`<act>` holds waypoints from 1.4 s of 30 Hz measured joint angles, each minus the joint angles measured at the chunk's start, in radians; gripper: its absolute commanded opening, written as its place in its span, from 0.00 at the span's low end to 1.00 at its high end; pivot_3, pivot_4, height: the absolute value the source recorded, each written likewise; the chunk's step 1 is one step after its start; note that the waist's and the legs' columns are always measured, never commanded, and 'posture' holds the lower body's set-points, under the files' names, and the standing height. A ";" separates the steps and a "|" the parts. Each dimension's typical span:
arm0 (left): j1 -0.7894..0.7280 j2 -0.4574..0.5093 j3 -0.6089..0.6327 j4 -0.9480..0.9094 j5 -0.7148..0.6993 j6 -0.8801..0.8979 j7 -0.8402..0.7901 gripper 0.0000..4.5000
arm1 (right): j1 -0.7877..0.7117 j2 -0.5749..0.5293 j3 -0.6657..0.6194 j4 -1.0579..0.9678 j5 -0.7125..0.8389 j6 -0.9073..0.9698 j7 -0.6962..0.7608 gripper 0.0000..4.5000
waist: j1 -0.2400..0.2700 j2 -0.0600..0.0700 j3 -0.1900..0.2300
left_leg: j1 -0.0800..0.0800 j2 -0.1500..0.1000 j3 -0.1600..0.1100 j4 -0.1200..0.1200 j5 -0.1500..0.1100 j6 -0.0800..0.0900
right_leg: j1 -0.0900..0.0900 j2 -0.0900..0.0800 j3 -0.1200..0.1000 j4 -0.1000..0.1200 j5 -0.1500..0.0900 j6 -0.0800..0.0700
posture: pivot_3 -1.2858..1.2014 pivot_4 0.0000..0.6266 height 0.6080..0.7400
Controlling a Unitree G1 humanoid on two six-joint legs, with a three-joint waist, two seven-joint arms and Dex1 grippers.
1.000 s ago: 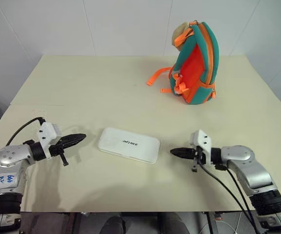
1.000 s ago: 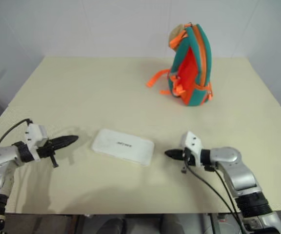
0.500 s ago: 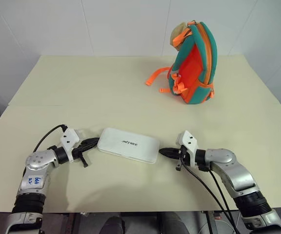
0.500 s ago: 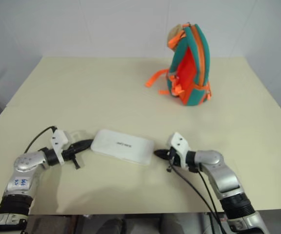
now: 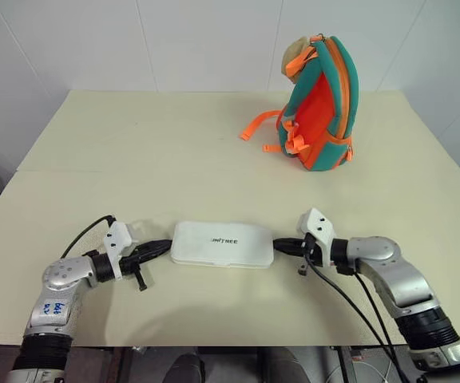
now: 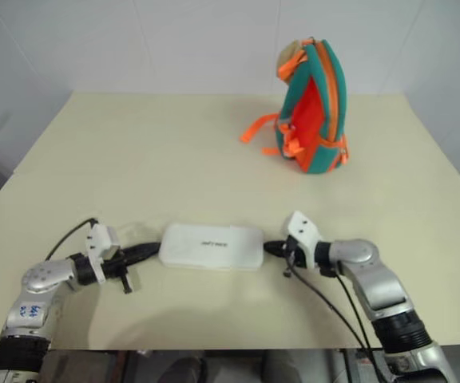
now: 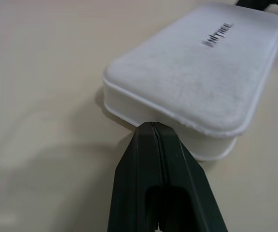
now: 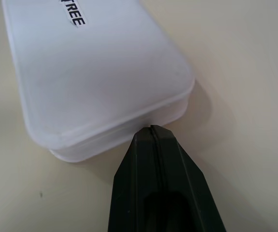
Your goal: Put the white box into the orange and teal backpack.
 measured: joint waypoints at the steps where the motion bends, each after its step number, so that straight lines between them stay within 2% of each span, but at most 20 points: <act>1: 0.007 0.000 -0.007 -0.007 0.000 0.004 -0.002 0.00 | -0.001 -0.014 -0.010 0.009 0.001 0.000 0.009 0.03 | 0.000 0.000 0.000 | 0.000 0.000 0.000 0.000 0.000 0.000 | 0.000 0.000 0.000 0.000 0.000 0.000 | 0.52 0.24 1.00; 9: 0.011 -0.050 -0.061 -0.034 -0.001 0.010 0.003 0.00 | 0.008 -0.111 -0.068 0.028 0.010 -0.009 0.073 0.03 | 0.010 0.000 0.000 | 0.000 0.000 0.001 0.000 0.000 0.000 | 0.001 0.000 0.000 0.000 0.000 0.000 | 0.52 0.24 1.00; 20: 0.009 -0.061 -0.093 -0.038 0.013 -0.003 0.019 0.00 | 0.028 -0.115 -0.075 0.053 0.025 -0.001 0.092 0.03 | 0.021 0.000 0.000 | 0.001 0.000 0.001 0.001 0.000 0.000 | 0.001 0.000 0.001 0.000 0.000 0.000 | 0.52 0.24 1.00; 22: 0.013 -0.033 -0.084 -0.036 0.015 0.000 0.021 0.00 | 0.031 -0.115 -0.077 0.052 0.040 0.022 0.096 0.19 | 0.019 0.000 0.000 | 0.001 0.000 0.001 0.001 0.000 0.000 | 0.001 0.000 0.001 0.000 0.000 0.000 | 0.52 0.24 1.00; 24: 0.017 0.006 -0.057 -0.029 0.013 0.025 0.022 0.00 | 0.033 -0.122 -0.092 0.052 0.058 0.050 0.103 0.30 | 0.015 0.000 0.000 | 0.002 0.001 0.002 0.000 0.000 0.000 | 0.000 0.001 0.001 0.000 0.001 -0.001 | 0.52 0.24 1.00; 29: 0.031 0.078 0.032 -0.033 -0.065 0.178 0.015 0.34 | 0.012 -0.172 -0.125 0.054 0.110 0.140 0.139 0.69 | 0.018 0.000 0.000 | 0.001 0.001 0.002 0.001 0.000 0.000 | 0.001 0.001 0.001 -0.001 0.001 -0.001 | 0.52 0.24 1.00; 33: 0.015 0.132 0.074 -0.089 -0.209 0.456 0.010 0.61 | -0.055 -0.217 -0.138 0.075 0.182 0.305 0.175 0.98 | 0.020 0.000 0.000 | 0.000 0.001 0.002 0.001 0.000 0.001 | 0.000 0.001 0.001 -0.001 0.001 -0.001 | 0.52 0.24 1.00; 35: 0.006 0.176 0.083 -0.119 -0.278 0.594 -0.007 0.75 | -0.102 -0.232 -0.154 0.084 0.240 0.420 0.190 1.00 | 0.019 0.000 0.000 | 0.000 0.001 0.002 0.000 -0.001 0.001 | 0.000 0.001 0.001 -0.001 0.001 -0.001 | 0.52 0.24 1.00; 38: -0.035 0.179 0.086 -0.129 -0.346 0.741 0.010 0.96 | -0.184 -0.231 -0.163 0.097 0.310 0.588 0.183 1.00 | 0.018 0.001 0.001 | 0.000 0.001 0.002 0.000 -0.001 0.001 | 0.000 0.001 0.001 -0.002 0.001 -0.001 | 0.52 0.24 1.00; 39: -0.054 0.171 0.086 -0.130 -0.364 0.780 0.023 0.99 | -0.211 -0.227 -0.164 0.099 0.330 0.640 0.174 1.00 | 0.018 0.001 0.001 | 0.000 0.002 0.002 0.000 -0.001 0.001 | 0.000 0.002 0.001 -0.002 0.001 -0.001 | 0.52 0.24 1.00; 42: -0.122 0.133 0.087 -0.154 -0.422 0.900 0.084 0.99 | -0.262 -0.202 -0.163 0.094 0.378 0.766 0.143 1.00 | 0.019 0.001 0.001 | 0.000 0.002 0.002 0.000 -0.001 0.001 | 0.000 0.002 0.001 -0.002 0.001 -0.001 | 0.52 0.24 1.00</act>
